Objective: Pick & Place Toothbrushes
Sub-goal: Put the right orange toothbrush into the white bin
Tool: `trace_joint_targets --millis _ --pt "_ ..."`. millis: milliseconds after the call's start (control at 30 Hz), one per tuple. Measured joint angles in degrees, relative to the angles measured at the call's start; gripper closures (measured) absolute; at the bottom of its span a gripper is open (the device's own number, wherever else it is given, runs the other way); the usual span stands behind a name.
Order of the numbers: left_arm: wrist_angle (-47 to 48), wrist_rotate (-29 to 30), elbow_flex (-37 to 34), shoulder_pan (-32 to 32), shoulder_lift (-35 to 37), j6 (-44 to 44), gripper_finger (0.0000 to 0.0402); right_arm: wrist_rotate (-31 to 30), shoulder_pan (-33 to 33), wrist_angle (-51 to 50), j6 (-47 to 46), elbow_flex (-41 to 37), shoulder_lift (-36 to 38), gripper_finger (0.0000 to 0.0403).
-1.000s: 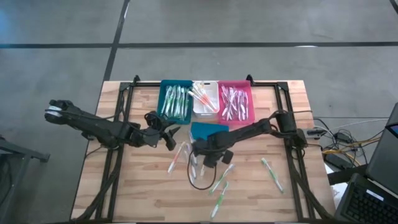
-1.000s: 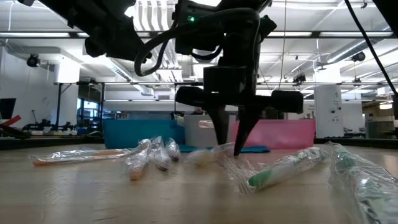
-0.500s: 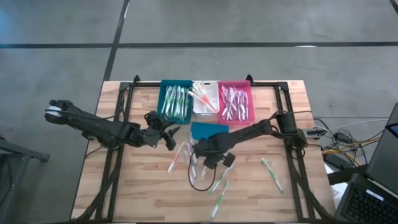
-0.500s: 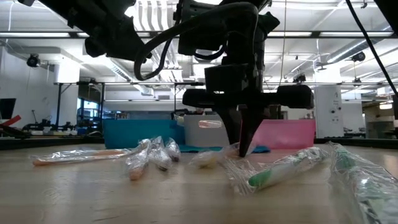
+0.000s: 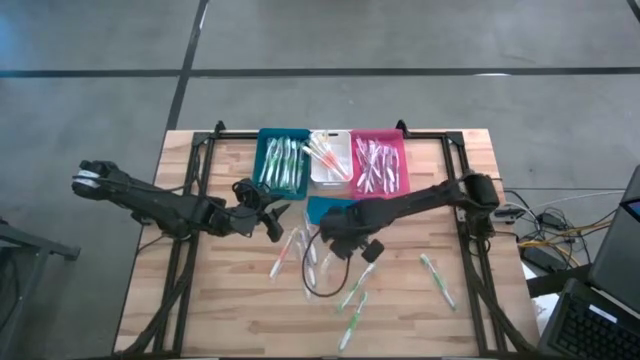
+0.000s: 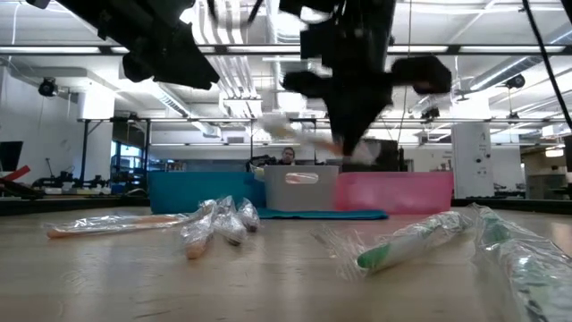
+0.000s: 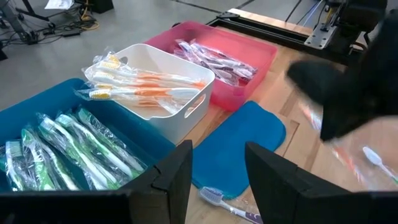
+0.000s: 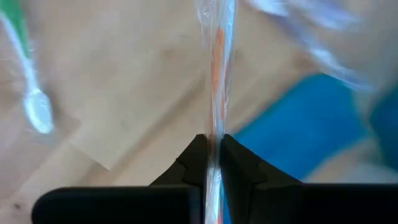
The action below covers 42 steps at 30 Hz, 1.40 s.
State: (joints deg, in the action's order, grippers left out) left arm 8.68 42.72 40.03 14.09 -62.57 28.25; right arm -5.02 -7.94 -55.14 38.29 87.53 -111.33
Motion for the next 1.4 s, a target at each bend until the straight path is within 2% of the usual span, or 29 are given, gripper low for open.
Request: trace_joint_targets --millis 233,467,800,933,1200,1400 --pt "-0.14 0.0 0.0 0.0 -0.02 -0.15 0.025 -7.41 4.39 0.71 -2.14 0.09 8.19 0.0379" --pt "-0.29 0.0 0.0 -0.02 -0.01 -0.17 0.025 -8.75 9.32 6.12 -3.08 0.15 14.79 0.0379" --pt "-0.66 0.02 0.0 -0.02 -0.07 -1.27 0.025 -8.83 15.32 21.61 -10.23 0.2 19.51 0.0372" --pt "-0.73 0.02 0.0 -0.02 -0.07 -1.29 0.025 -8.8 17.93 25.93 -15.94 0.97 19.97 0.0372" --pt "-0.86 0.02 0.0 -0.02 -0.07 -1.57 0.025 -8.11 24.45 25.24 -35.58 4.54 19.43 0.0372" --pt "-1.07 0.55 0.0 -0.02 -0.07 -1.58 0.025 -1.31 28.88 25.09 -45.36 4.61 18.9 0.0373"
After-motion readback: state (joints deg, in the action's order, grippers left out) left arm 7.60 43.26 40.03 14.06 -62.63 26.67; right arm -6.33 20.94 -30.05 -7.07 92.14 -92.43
